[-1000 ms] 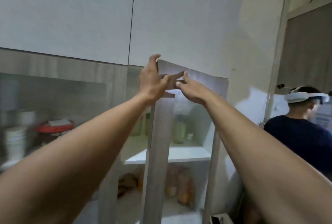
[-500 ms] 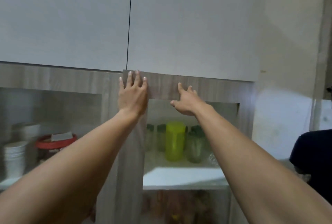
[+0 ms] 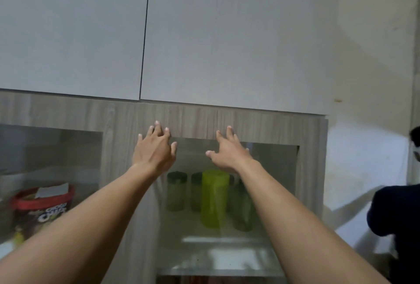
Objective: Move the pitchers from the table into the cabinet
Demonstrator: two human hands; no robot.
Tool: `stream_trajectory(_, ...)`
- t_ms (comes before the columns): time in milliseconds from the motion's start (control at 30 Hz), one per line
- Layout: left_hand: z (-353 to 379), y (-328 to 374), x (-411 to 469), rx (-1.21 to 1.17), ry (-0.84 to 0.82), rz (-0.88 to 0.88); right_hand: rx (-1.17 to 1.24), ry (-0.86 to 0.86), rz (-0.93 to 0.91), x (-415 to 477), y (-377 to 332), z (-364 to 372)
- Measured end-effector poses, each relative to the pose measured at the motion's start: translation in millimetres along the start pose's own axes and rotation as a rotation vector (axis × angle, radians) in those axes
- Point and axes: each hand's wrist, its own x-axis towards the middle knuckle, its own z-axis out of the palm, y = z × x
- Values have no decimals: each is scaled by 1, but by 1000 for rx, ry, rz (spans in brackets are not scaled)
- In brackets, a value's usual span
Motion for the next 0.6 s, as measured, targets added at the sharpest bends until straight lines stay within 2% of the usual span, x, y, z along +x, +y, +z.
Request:
stream_trajectory(433, 14, -18, 15, -10, -82, 81, 37, -16, 53, 15, 0, 2)
stream_trajectory(600, 3, -19, 13, -62, -83, 82, 133, -3, 92, 4, -15, -1)
